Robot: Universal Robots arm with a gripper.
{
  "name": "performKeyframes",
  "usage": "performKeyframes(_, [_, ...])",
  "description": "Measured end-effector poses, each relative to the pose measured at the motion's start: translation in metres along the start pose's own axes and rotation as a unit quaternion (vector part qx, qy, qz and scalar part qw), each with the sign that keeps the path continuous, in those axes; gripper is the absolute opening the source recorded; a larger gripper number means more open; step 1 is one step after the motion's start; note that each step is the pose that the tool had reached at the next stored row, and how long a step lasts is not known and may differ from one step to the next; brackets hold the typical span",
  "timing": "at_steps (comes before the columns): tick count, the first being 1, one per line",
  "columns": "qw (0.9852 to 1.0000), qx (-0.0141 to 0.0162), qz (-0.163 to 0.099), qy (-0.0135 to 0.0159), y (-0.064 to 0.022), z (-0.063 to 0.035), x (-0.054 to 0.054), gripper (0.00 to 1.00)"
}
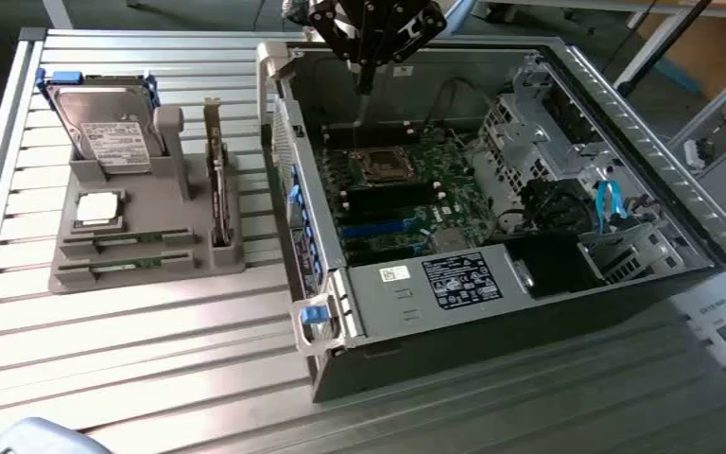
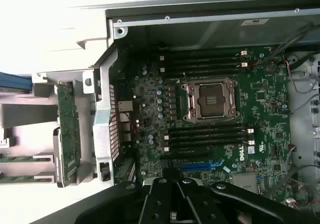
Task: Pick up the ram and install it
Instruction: 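Reach for the ram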
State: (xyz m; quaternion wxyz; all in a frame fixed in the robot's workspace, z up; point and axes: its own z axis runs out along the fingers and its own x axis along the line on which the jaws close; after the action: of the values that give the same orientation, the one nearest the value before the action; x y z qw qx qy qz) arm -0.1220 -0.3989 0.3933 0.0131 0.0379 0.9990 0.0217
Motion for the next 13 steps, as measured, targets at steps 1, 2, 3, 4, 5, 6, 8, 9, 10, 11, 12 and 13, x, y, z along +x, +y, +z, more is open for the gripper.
performKeyframes(1, [1.0000,0.0000,0.000,0.0000,0.0000,0.0000,0.0000,0.10])
performKeyframes(2, [1.0000,0.0000,0.000,0.0000,0.0000,0.0000,0.0000,0.10])
performKeyframes(3, [1.0000,0.0000,0.000,0.0000,0.0000,0.0000,0.0000,0.10])
performKeyframes(4, [1.0000,0.0000,0.000,0.0000,0.0000,0.0000,0.0000,0.10])
performKeyframes(5, [1.0000,0.0000,0.000,0.0000,0.0000,0.0000,0.0000,0.10])
performKeyframes(6, [1.0000,0.0000,0.000,0.0000,0.0000,0.0000,0.0000,0.10])
performKeyframes(8, [1.0000,0.0000,0.000,0.0000,0.0000,0.0000,0.0000,0.10])
performKeyframes(9, [1.0000,0.0000,0.000,0.0000,0.0000,-0.0001,0.0000,0.10])
performKeyframes(10, [1.0000,0.0000,0.000,0.0000,0.0000,0.0000,0.0000,0.10])
performKeyframes(11, [1.0000,0.0000,0.000,0.0000,0.0000,0.0000,0.0000,0.10])
performKeyframes(12, [1.0000,0.0000,0.000,0.0000,0.0000,0.0000,0.0001,0.10])
performKeyframes(13, [1.0000,0.0000,0.000,-0.0001,0.0000,0.0000,0.0006,0.10])
